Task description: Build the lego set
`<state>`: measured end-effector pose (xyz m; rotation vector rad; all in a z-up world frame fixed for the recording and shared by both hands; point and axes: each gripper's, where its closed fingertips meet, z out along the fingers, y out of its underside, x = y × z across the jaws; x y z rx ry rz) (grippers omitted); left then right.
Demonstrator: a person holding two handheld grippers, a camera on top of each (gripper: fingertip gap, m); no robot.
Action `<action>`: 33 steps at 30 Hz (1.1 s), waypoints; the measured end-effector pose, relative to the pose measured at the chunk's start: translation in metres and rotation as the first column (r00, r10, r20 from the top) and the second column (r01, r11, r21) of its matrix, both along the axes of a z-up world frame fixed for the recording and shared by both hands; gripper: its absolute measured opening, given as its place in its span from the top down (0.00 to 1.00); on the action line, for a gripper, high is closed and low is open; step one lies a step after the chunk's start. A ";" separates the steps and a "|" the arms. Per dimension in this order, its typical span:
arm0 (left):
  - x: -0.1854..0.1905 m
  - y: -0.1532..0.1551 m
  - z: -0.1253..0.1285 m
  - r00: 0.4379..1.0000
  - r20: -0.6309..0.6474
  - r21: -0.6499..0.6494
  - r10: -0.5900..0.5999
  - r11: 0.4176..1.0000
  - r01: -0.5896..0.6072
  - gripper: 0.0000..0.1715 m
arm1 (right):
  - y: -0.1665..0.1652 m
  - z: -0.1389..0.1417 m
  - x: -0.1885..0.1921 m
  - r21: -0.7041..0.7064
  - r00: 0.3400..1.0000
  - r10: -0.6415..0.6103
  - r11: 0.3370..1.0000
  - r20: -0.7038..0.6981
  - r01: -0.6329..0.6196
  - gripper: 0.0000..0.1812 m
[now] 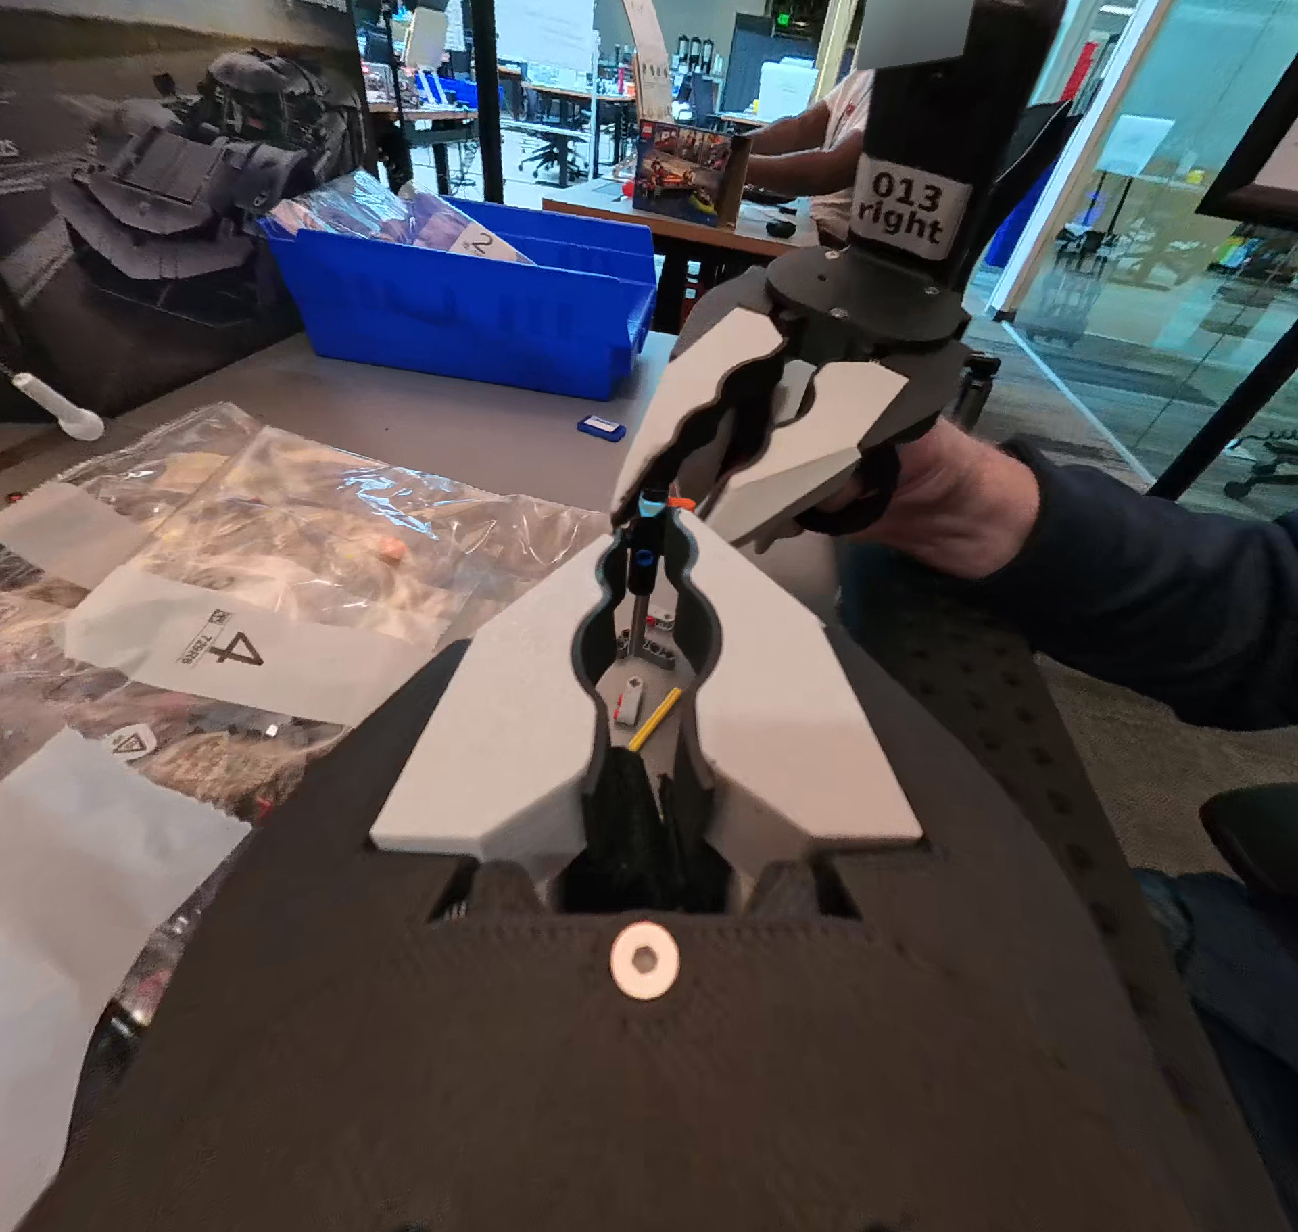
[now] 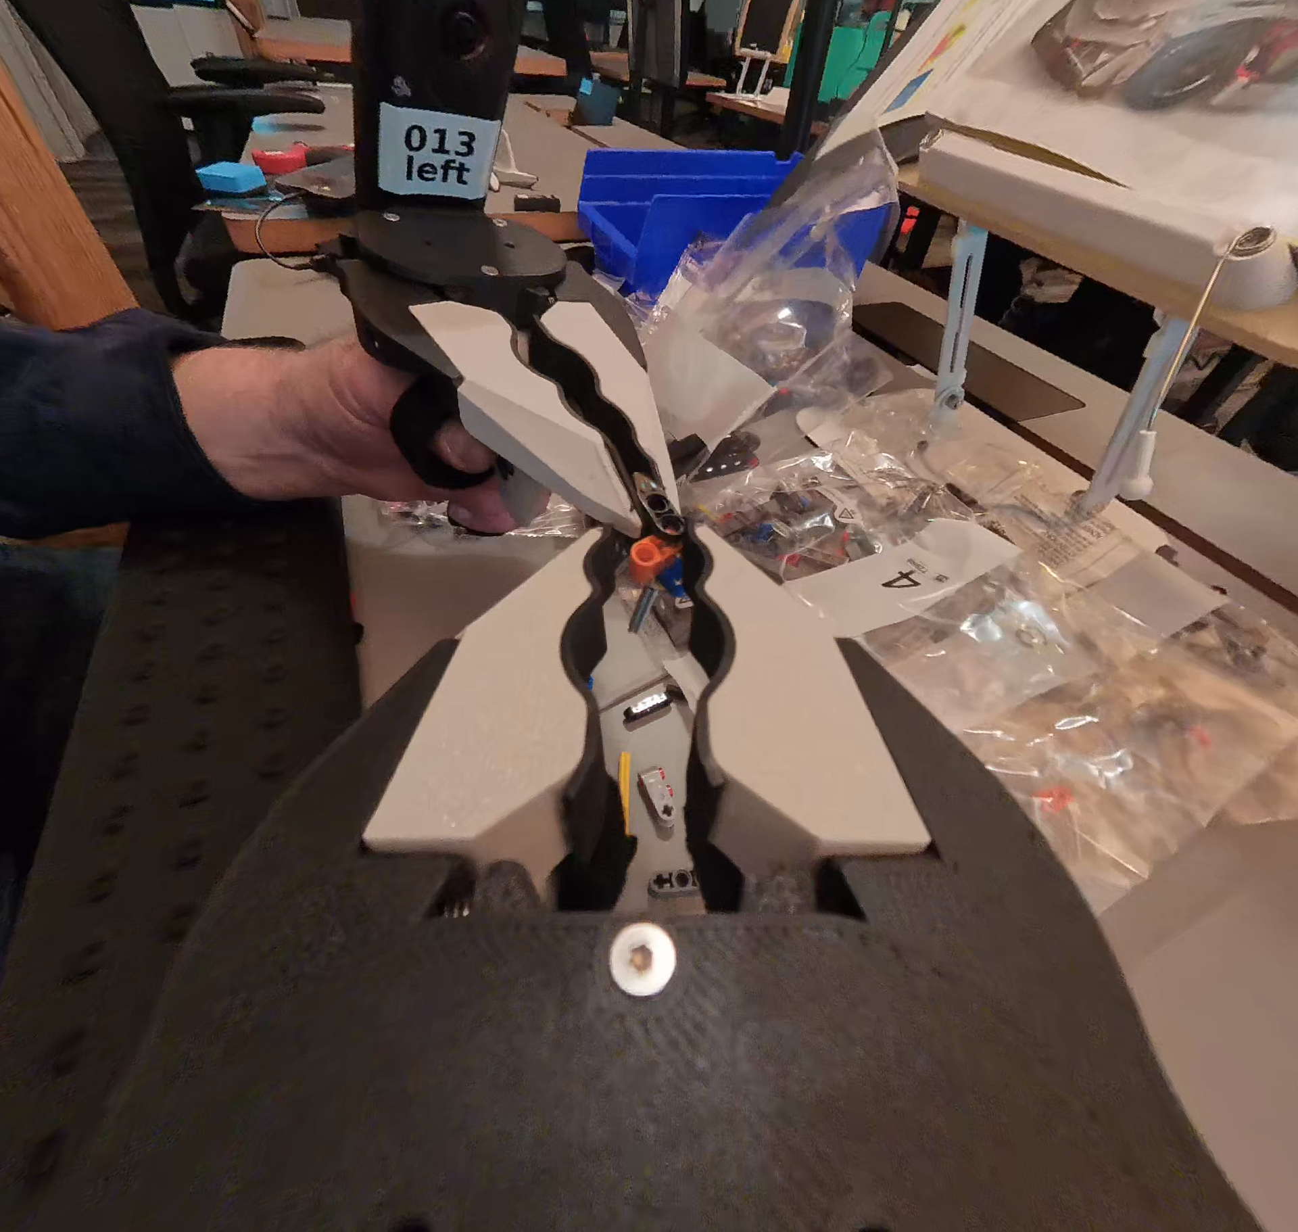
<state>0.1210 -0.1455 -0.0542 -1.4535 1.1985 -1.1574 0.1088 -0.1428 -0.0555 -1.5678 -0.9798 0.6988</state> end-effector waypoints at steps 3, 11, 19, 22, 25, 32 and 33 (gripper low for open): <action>0.000 0.000 0.003 1.000 0.012 0.023 0.022 0.999 -0.022 0.95 | 0.000 0.001 0.001 -0.072 0.998 0.016 0.997 -0.060 -0.020 0.94; 0.000 -0.005 0.017 0.997 0.073 0.010 0.000 1.000 -0.001 0.95 | -0.007 0.015 0.005 -0.078 0.987 0.047 0.995 -0.153 -0.059 0.95; 0.000 0.003 0.017 0.990 0.136 -0.134 0.021 0.991 -0.003 0.96 | -0.002 0.018 0.004 0.100 0.996 -0.083 0.991 -0.011 0.084 0.95; -0.001 0.008 0.018 0.988 0.149 -0.169 0.044 0.986 -0.019 0.96 | 0.003 0.019 0.003 0.143 0.990 -0.138 0.981 0.031 0.132 0.95; 0.002 0.007 0.019 0.987 0.156 -0.160 0.044 0.987 -0.019 0.96 | 0.003 0.022 0.004 0.107 0.993 -0.122 0.987 -0.011 0.122 0.95; 0.002 0.008 0.024 0.983 0.174 -0.150 0.056 0.988 -0.029 0.96 | 0.004 0.029 0.004 0.051 0.987 -0.108 0.992 -0.118 0.115 0.95; 0.001 0.007 0.027 0.980 0.193 -0.168 0.047 0.986 -0.015 0.96 | 0.003 0.031 0.003 0.087 0.989 -0.115 0.988 -0.096 0.124 0.95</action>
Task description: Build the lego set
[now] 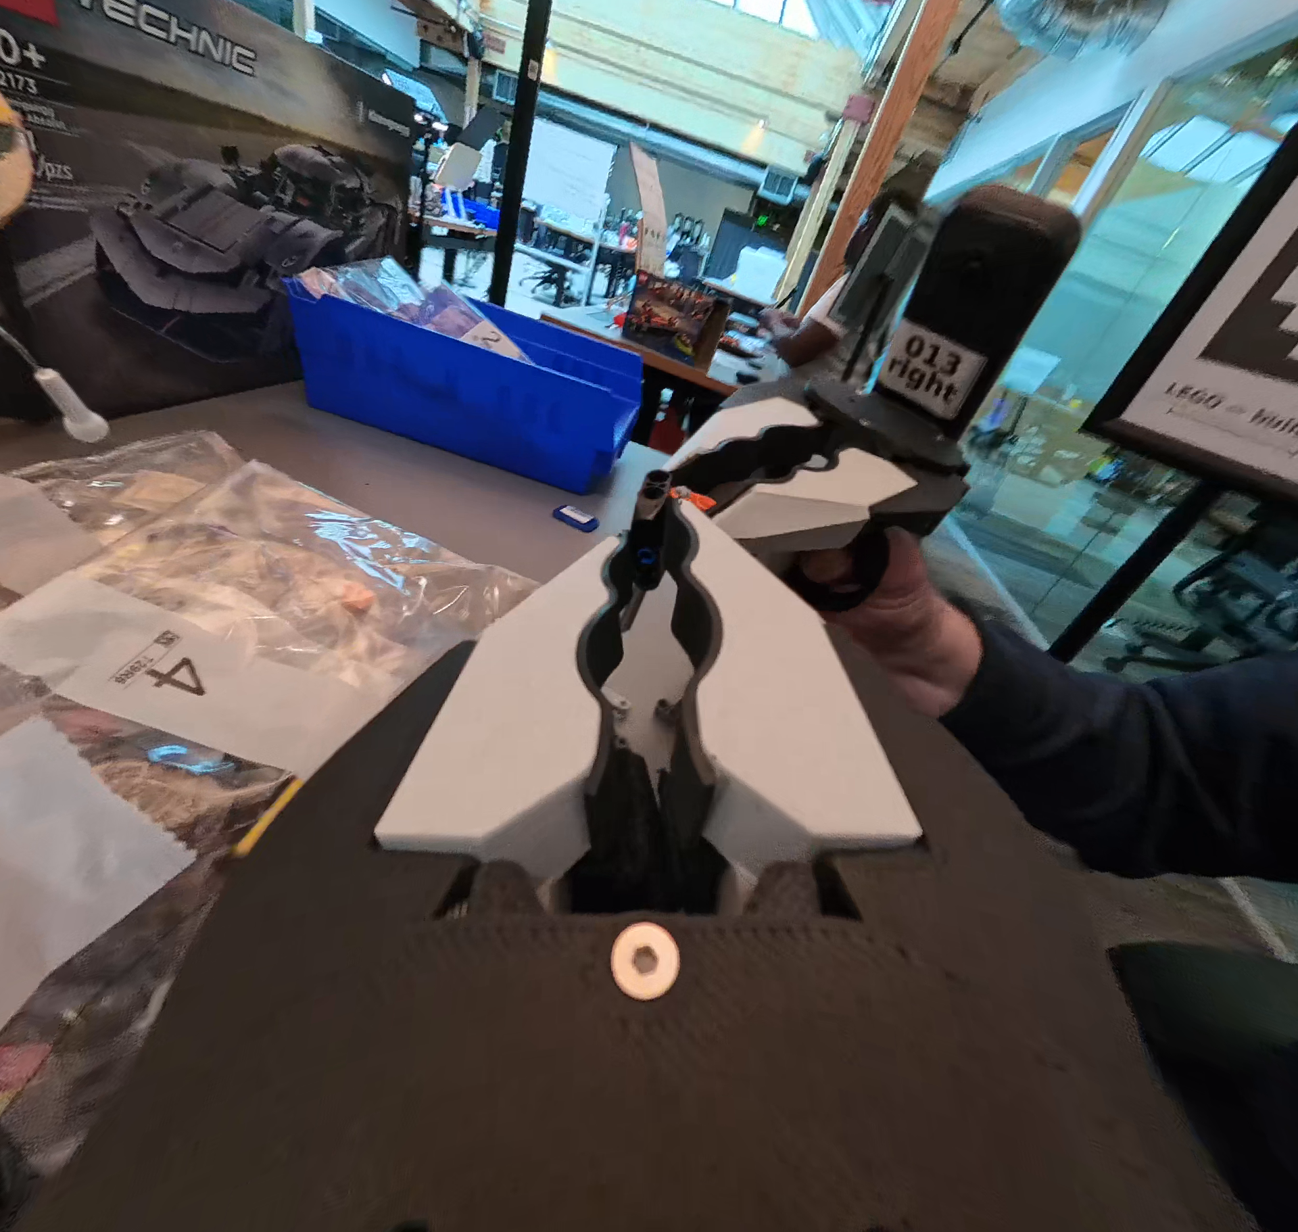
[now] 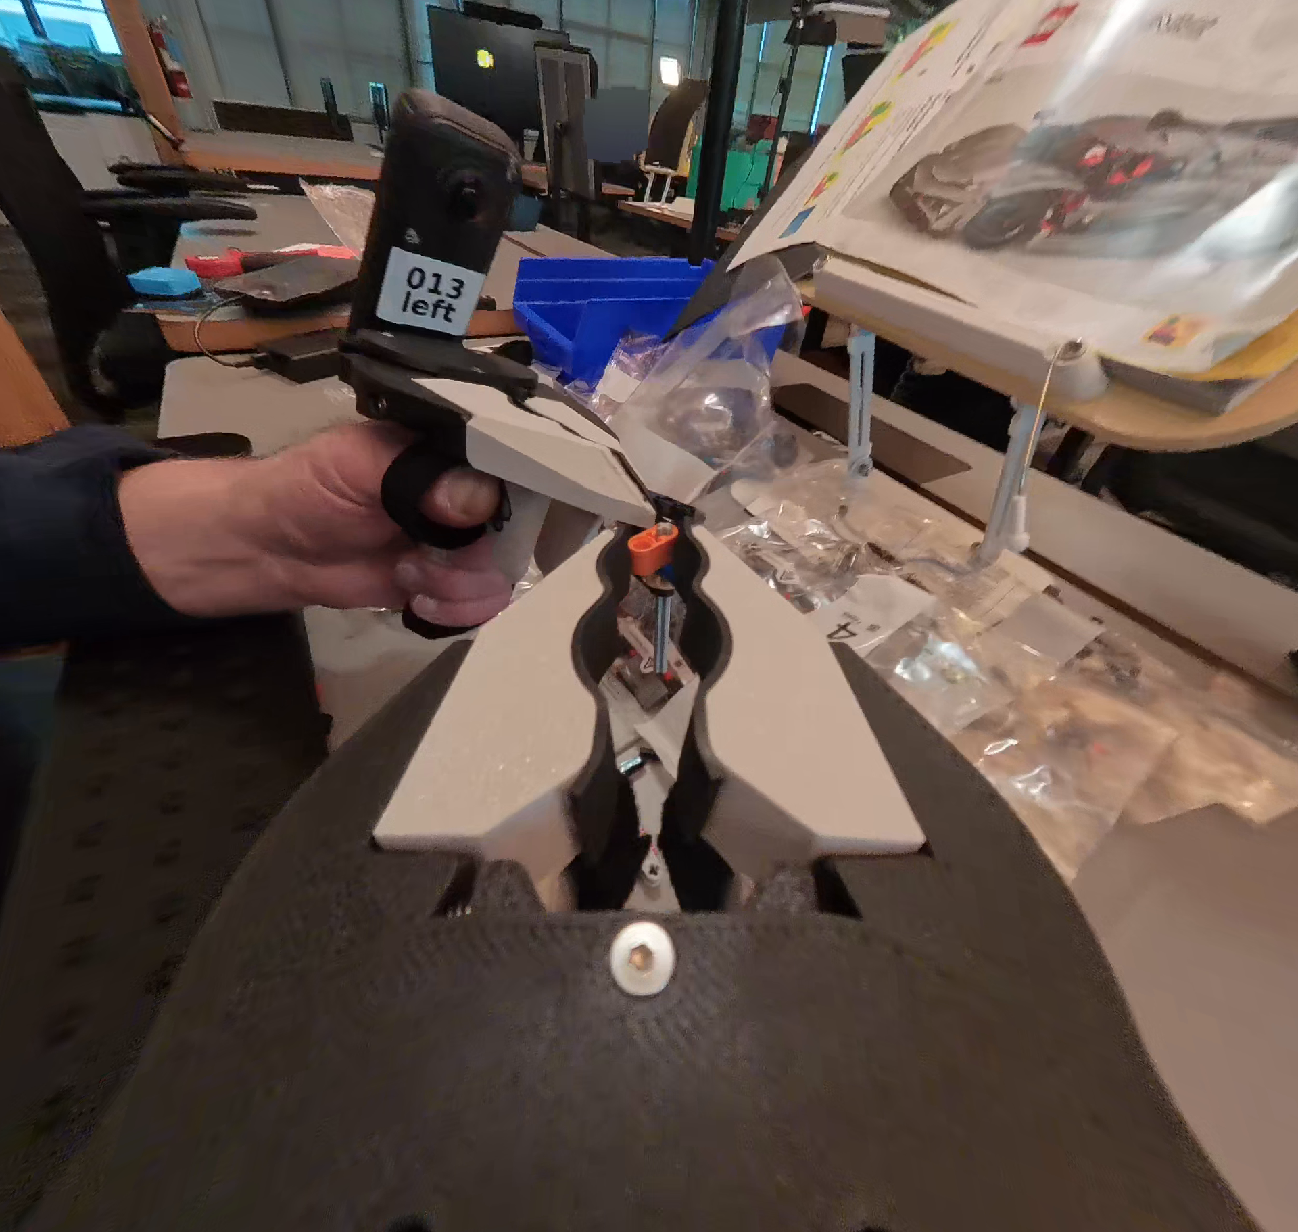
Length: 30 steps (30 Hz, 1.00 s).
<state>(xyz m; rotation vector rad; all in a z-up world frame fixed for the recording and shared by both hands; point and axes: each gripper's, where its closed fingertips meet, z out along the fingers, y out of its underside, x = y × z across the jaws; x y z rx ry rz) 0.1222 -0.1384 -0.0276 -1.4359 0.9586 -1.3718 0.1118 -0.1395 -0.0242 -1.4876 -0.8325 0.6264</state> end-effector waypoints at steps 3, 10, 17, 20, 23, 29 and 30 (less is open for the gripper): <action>0.002 0.002 0.001 0.999 0.038 -0.067 -0.013 0.998 0.015 0.95 | 0.002 0.000 0.001 0.078 0.993 -0.070 0.995 0.091 0.063 0.95; 0.002 -0.008 0.012 0.998 0.039 0.011 -0.044 0.999 0.044 0.96 | -0.008 0.015 0.002 -0.065 0.972 0.127 0.988 -0.197 -0.142 0.95; 0.002 -0.009 0.012 0.990 -0.094 0.303 0.107 0.950 -0.074 0.97 | -0.005 0.018 0.007 -0.178 0.904 0.150 0.955 -0.401 -0.237 0.95; 0.009 -0.017 0.005 0.975 -0.161 0.430 0.153 0.900 -0.071 0.99 | 0.002 0.020 0.016 -0.202 0.880 0.110 0.953 -0.462 -0.226 0.98; 0.014 -0.021 -0.008 0.954 -0.229 0.511 0.192 0.858 -0.050 1.00 | 0.008 0.029 0.038 -0.188 0.847 0.058 0.965 -0.529 -0.183 0.98; 0.012 -0.010 -0.023 0.953 -0.267 0.397 0.141 0.917 -0.024 1.00 | 0.008 0.020 0.027 -0.209 0.886 0.060 0.962 -0.461 -0.174 0.98; 0.014 -0.012 -0.028 0.954 -0.275 0.371 0.122 0.928 -0.011 1.00 | 0.010 0.018 0.030 -0.214 0.890 0.045 0.964 -0.454 -0.158 0.99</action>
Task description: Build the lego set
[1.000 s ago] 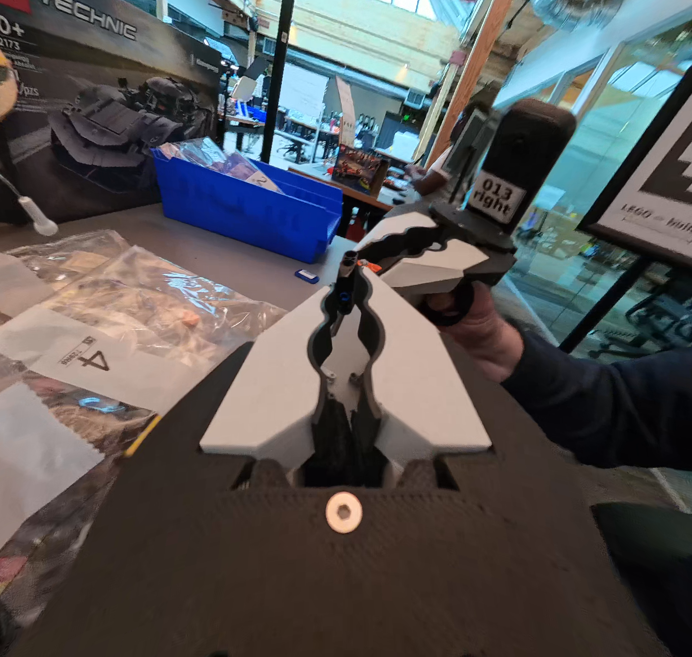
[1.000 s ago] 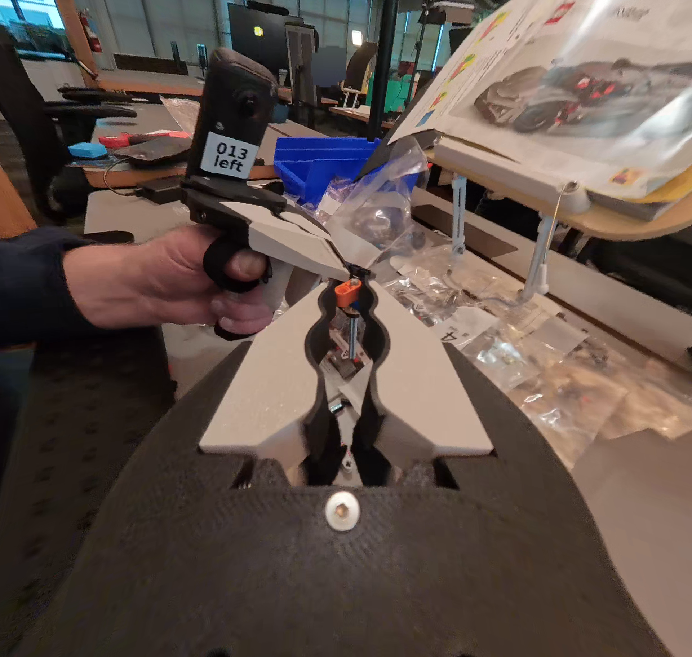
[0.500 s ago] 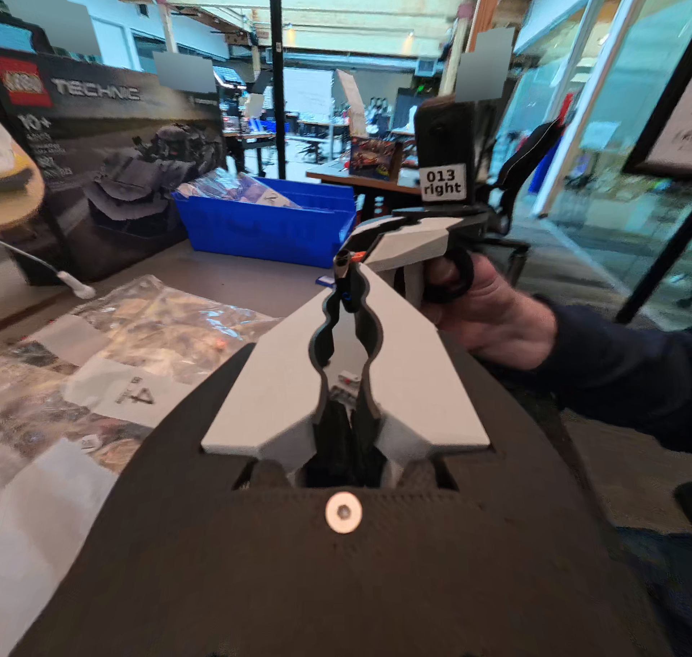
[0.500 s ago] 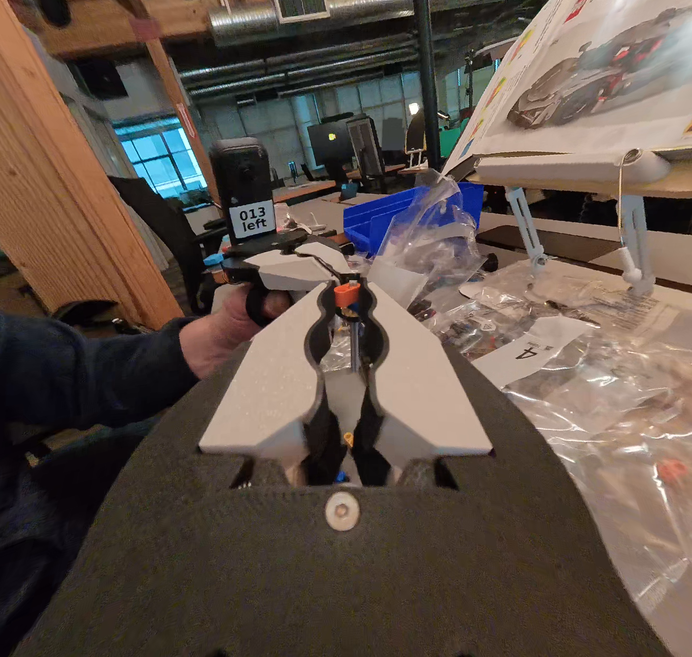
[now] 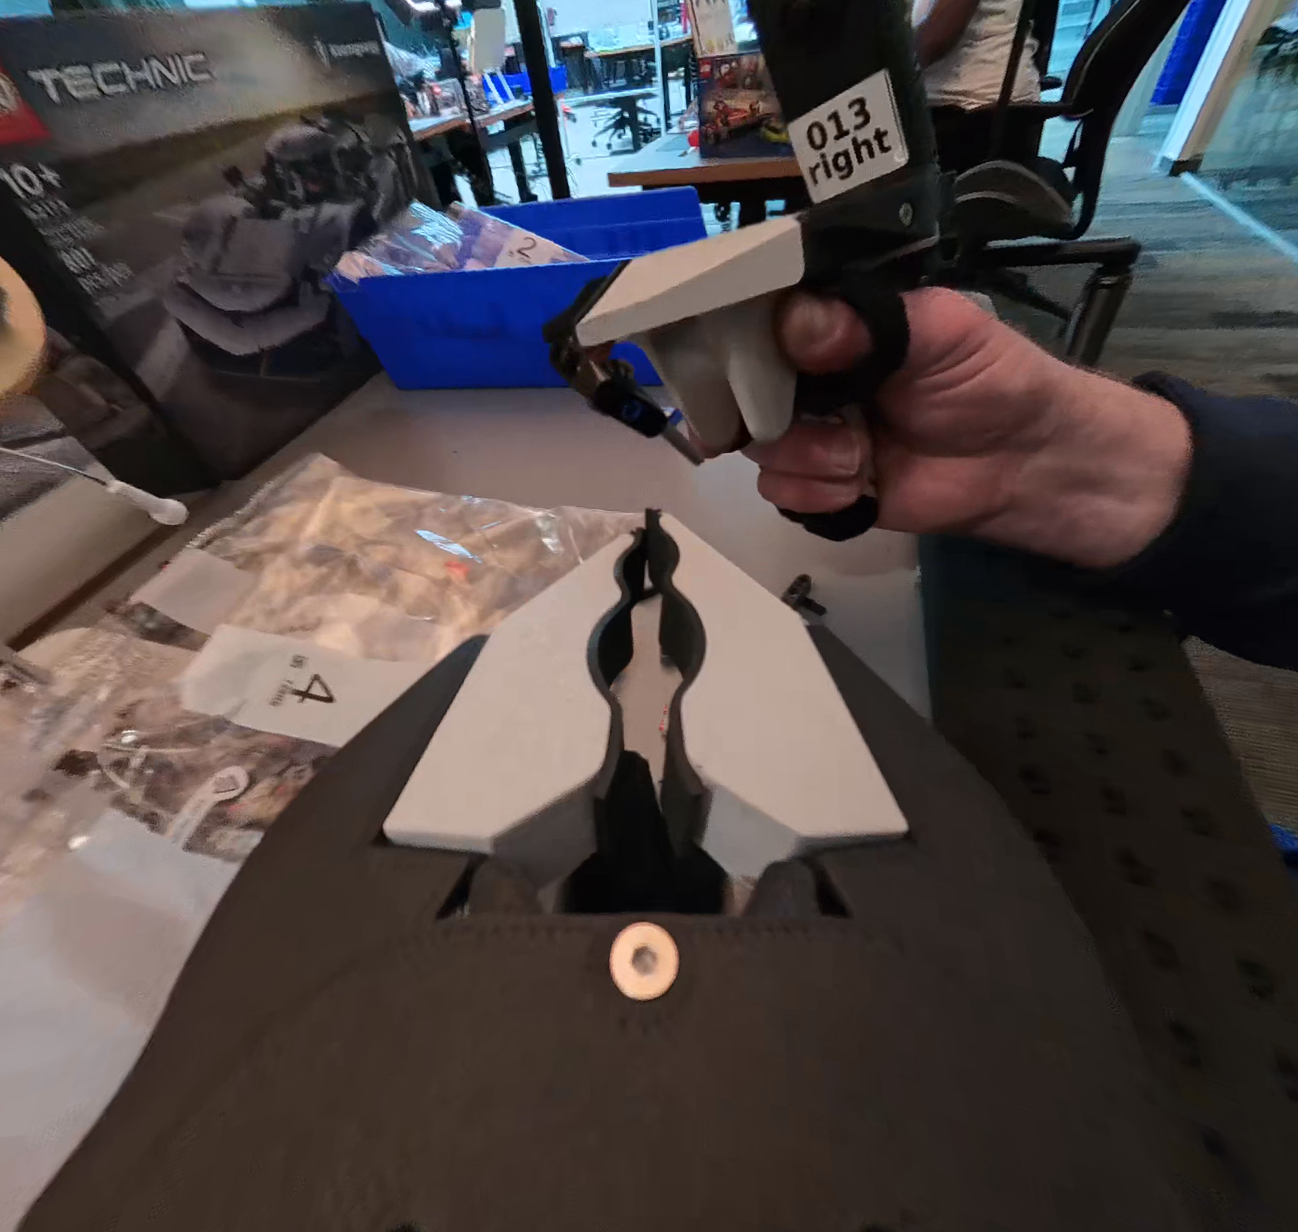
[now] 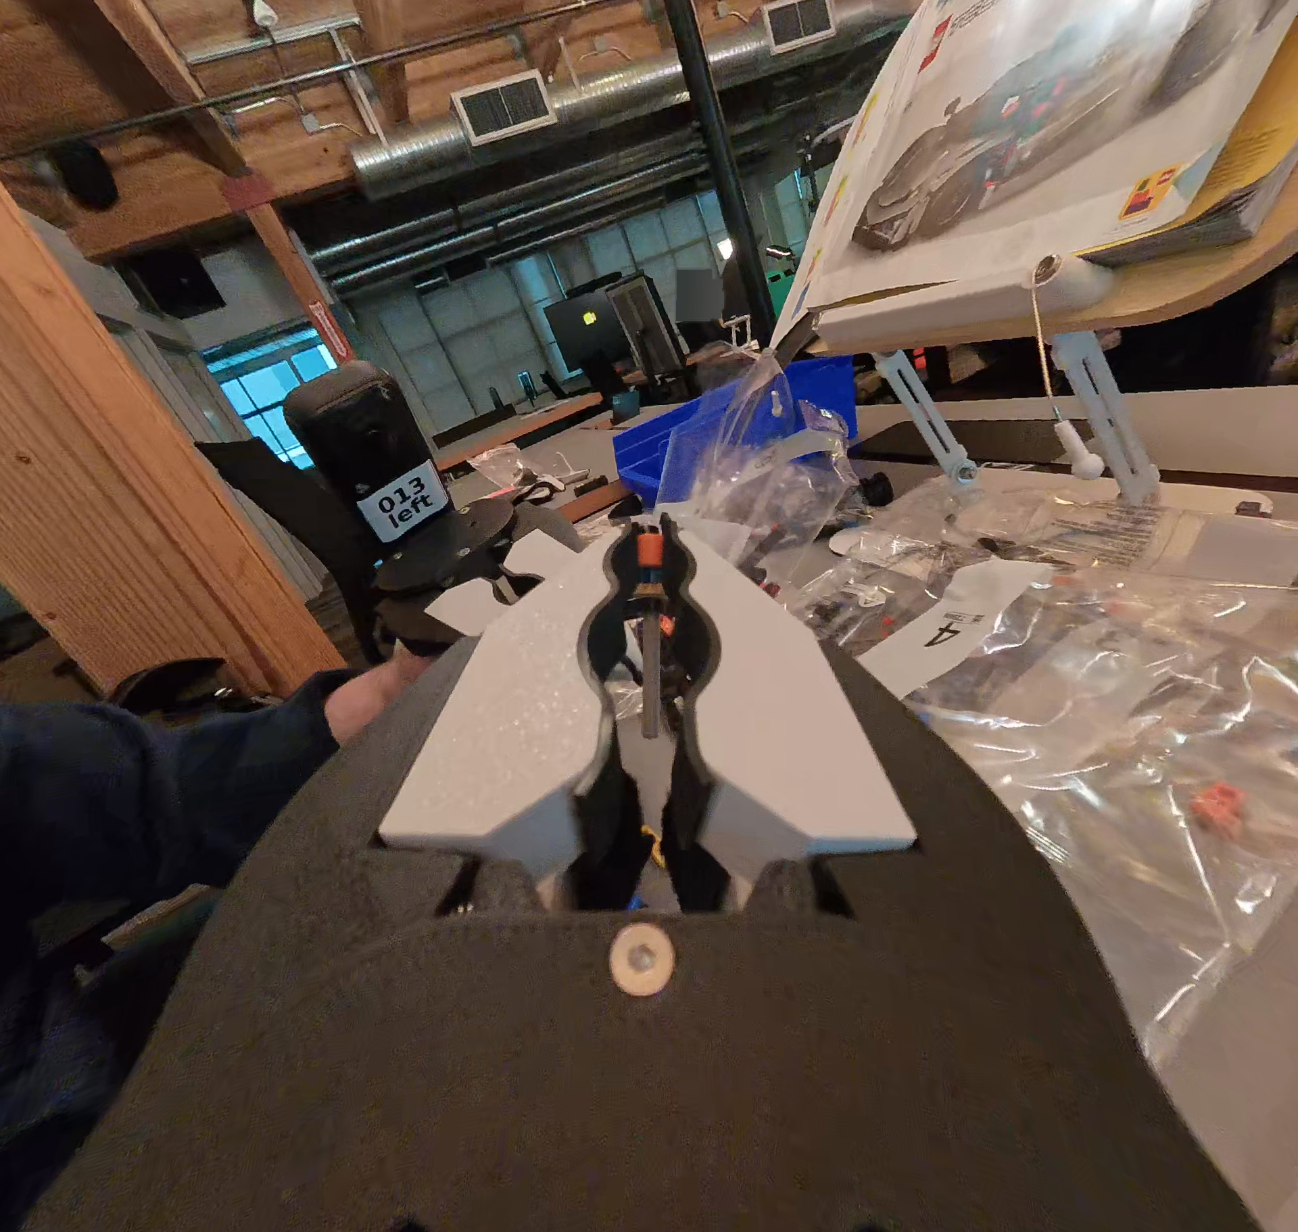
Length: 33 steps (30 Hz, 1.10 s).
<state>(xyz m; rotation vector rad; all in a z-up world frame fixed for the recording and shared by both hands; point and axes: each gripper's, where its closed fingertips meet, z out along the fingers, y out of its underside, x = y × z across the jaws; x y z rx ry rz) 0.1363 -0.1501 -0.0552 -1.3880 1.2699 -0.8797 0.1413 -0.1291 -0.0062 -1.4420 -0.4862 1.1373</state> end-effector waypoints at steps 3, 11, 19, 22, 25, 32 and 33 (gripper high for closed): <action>0.002 0.000 0.010 0.998 0.059 0.010 0.013 1.000 -0.014 0.83 | -0.002 -0.007 -0.010 0.010 0.997 0.002 1.000 0.075 -0.003 0.98; 0.006 0.002 0.011 0.996 0.088 -0.063 0.015 0.998 -0.009 0.91 | -0.011 -0.006 -0.024 0.033 0.994 0.064 0.997 0.093 -0.067 0.98; 0.002 0.009 0.004 0.989 -0.070 0.187 0.128 0.976 -0.113 0.96 | -0.009 -0.009 -0.018 0.012 0.994 0.032 0.999 0.101 -0.034 0.98; -0.001 0.014 0.004 0.984 -0.091 0.220 0.151 0.967 -0.129 0.96 | -0.006 -0.010 -0.017 0.028 0.990 -0.002 1.000 0.142 -0.002 0.98; -0.003 0.015 0.003 0.982 -0.103 0.252 0.159 0.959 -0.129 0.97 | -0.006 -0.009 -0.014 0.029 0.991 0.002 1.000 0.132 -0.006 0.98; -0.026 0.029 -0.005 0.986 -0.113 0.100 0.122 0.989 -0.110 0.97 | -0.010 -0.010 -0.014 0.042 0.984 0.039 0.998 0.173 -0.047 1.00; -0.023 0.024 -0.006 0.989 -0.110 0.080 0.094 0.993 -0.085 0.97 | -0.008 -0.010 -0.015 0.067 0.981 0.037 0.996 0.191 -0.051 1.00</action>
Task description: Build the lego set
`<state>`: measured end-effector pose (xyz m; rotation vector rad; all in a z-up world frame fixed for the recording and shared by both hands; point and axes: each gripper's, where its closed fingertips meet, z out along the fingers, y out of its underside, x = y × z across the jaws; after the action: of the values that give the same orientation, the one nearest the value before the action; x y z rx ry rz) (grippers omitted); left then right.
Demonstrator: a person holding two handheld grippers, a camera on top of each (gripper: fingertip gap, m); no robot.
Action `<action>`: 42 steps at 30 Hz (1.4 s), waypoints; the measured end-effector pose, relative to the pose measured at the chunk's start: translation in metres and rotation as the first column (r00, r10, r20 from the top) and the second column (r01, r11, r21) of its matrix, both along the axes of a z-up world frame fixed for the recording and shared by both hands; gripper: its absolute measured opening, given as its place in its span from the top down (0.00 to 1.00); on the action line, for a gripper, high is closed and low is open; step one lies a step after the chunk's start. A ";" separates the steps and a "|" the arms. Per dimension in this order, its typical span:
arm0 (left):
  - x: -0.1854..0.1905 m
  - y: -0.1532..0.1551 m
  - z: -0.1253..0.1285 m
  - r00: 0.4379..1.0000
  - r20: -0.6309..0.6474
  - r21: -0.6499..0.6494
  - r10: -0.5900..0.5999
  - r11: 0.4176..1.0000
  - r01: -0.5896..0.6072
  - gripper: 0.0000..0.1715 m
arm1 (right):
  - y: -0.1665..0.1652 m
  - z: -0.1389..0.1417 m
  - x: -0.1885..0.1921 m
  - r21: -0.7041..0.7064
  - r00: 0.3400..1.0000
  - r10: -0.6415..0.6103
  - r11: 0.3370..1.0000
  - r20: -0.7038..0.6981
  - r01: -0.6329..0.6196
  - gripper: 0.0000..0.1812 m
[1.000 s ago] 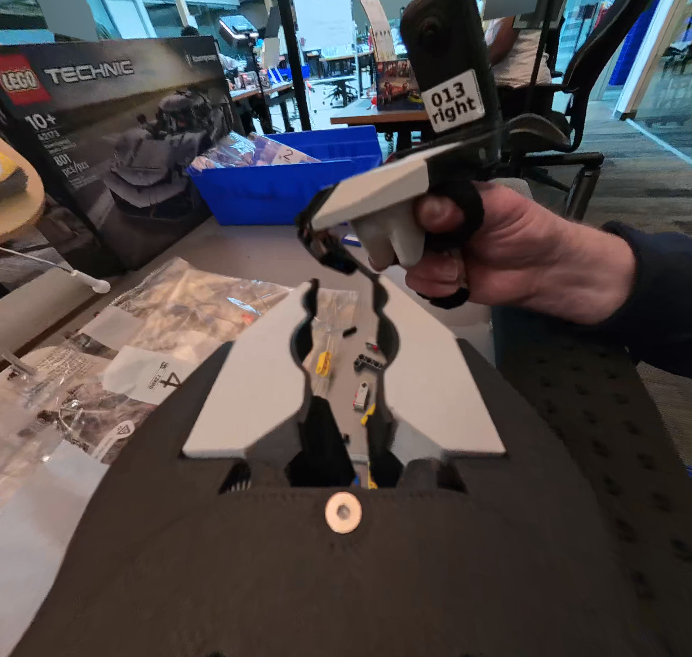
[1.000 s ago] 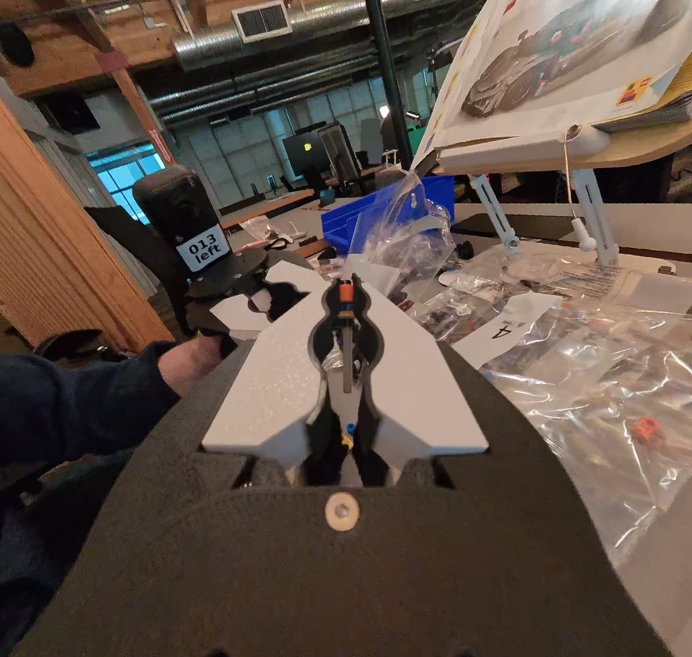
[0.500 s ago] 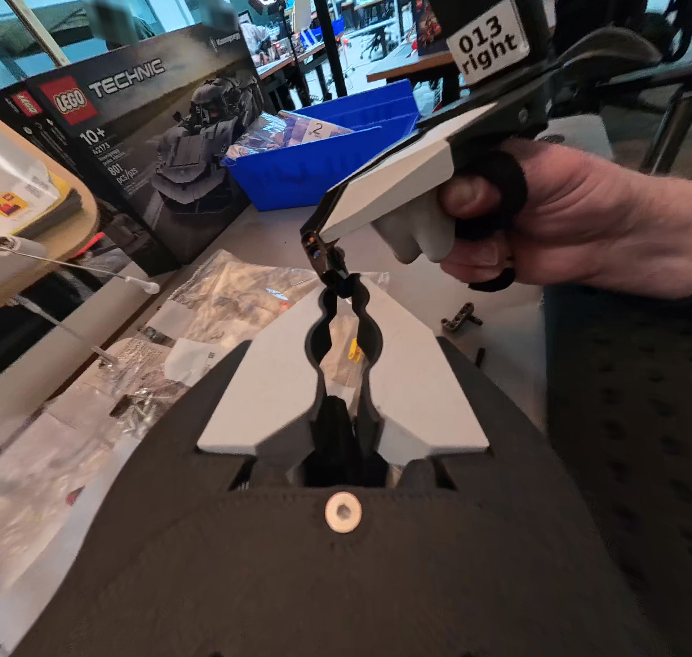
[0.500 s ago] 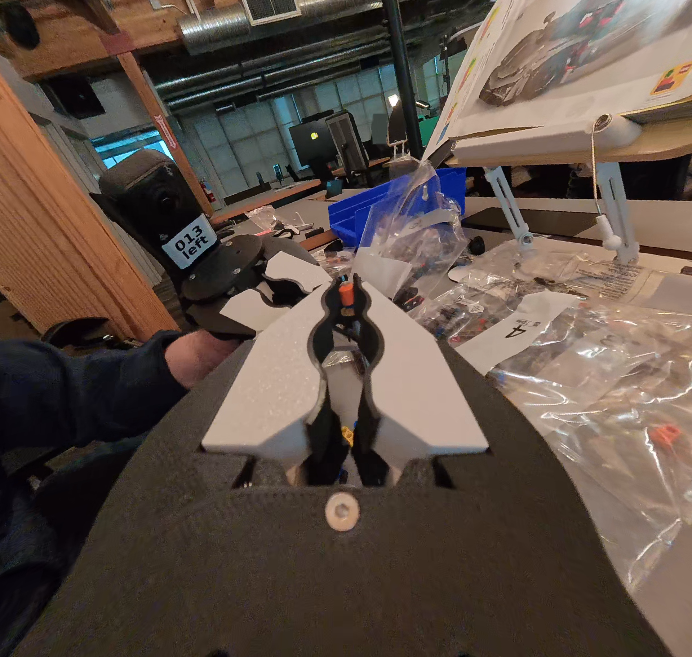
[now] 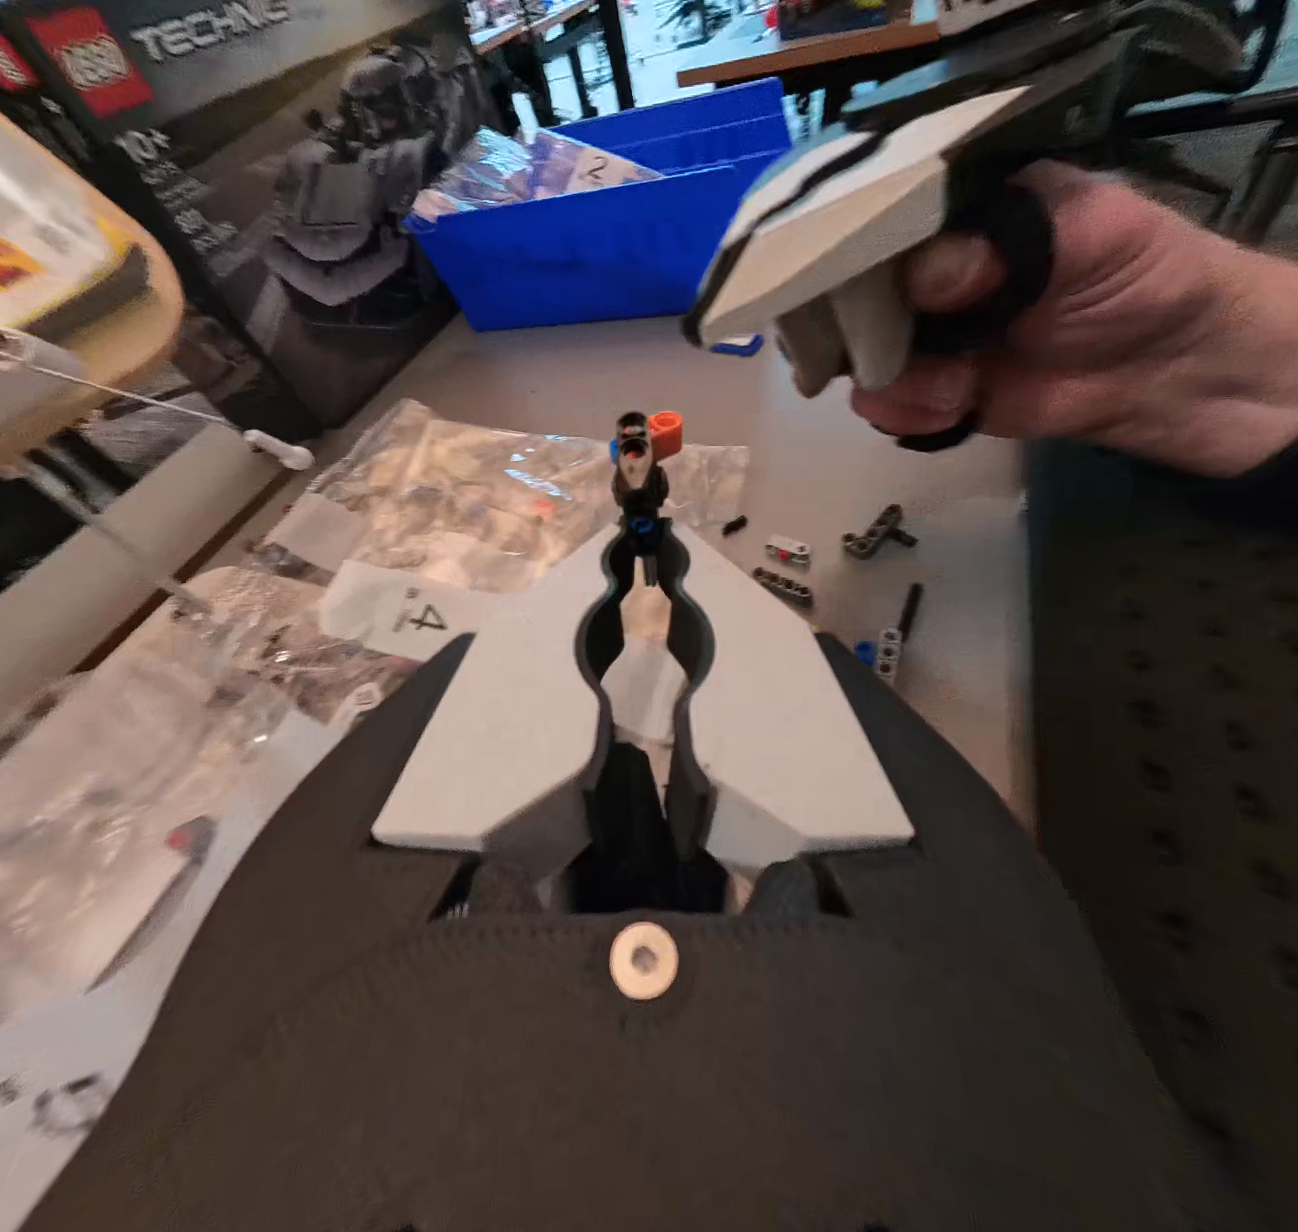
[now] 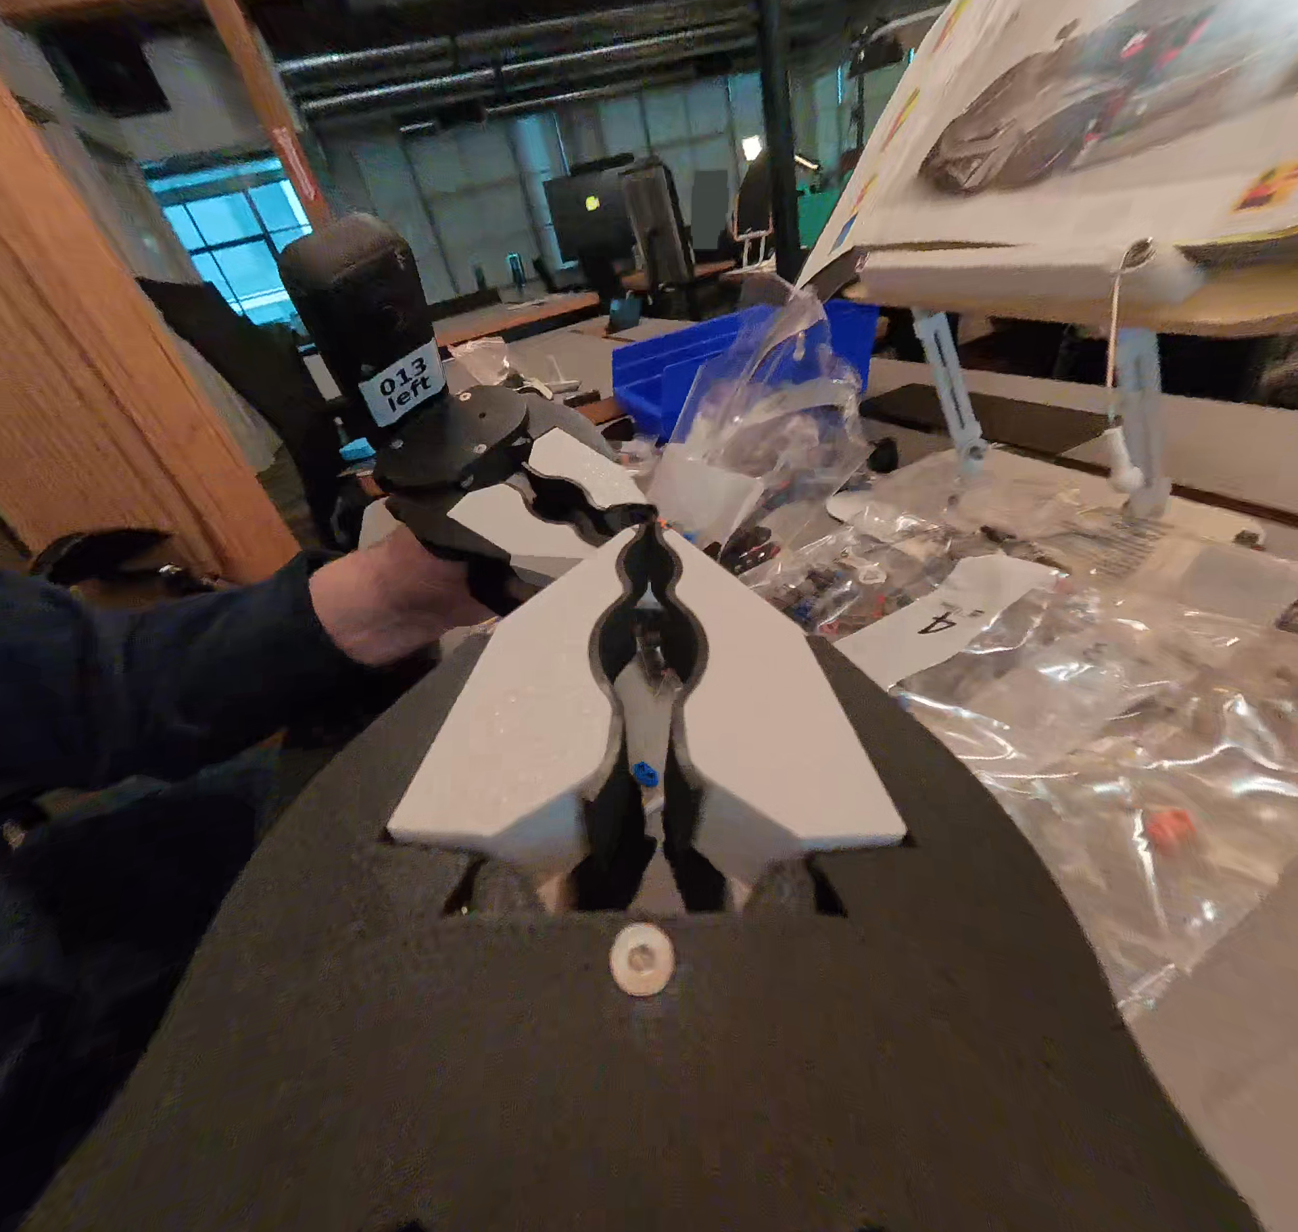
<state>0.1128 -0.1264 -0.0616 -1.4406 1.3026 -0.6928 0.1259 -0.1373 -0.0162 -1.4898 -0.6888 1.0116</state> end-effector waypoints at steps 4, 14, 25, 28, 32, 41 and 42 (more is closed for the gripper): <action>0.002 -0.009 0.009 0.990 0.126 -0.136 -0.069 0.987 0.086 0.97 | -0.002 -0.010 -0.006 0.020 0.998 0.006 1.000 0.062 -0.007 0.93; 0.012 -0.021 -0.001 0.983 0.135 -0.243 -0.127 0.957 0.157 0.97 | -0.001 -0.012 -0.014 0.226 0.962 -0.130 0.971 0.241 0.074 1.00; 0.009 -0.018 0.005 0.967 0.213 -0.298 -0.141 0.933 0.202 0.97 | -0.002 -0.011 -0.010 0.184 0.973 -0.095 0.981 0.209 0.056 0.93; 0.009 -0.027 0.008 0.950 0.236 -0.297 -0.205 0.915 0.272 0.97 | -0.002 -0.014 -0.012 0.165 0.975 -0.075 0.986 0.211 0.040 0.88; 0.012 -0.037 0.000 0.945 0.188 -0.289 -0.267 0.905 0.313 0.97 | -0.013 -0.015 -0.023 0.071 0.986 0.074 0.994 0.146 -0.086 0.91; 0.012 -0.034 0.001 0.955 0.159 -0.206 -0.252 0.937 0.281 0.91 | -0.019 -0.021 -0.025 0.083 0.973 0.081 0.991 0.216 -0.101 0.96; 0.011 -0.032 0.004 0.958 0.163 -0.191 -0.237 0.945 0.266 0.87 | -0.019 -0.021 -0.025 0.102 0.969 0.067 0.990 0.238 -0.094 0.96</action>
<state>0.1238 -0.1583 -0.0579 -1.3766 1.3481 -1.1116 0.1010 -0.1560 -0.0375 -1.5052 -0.9660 0.8501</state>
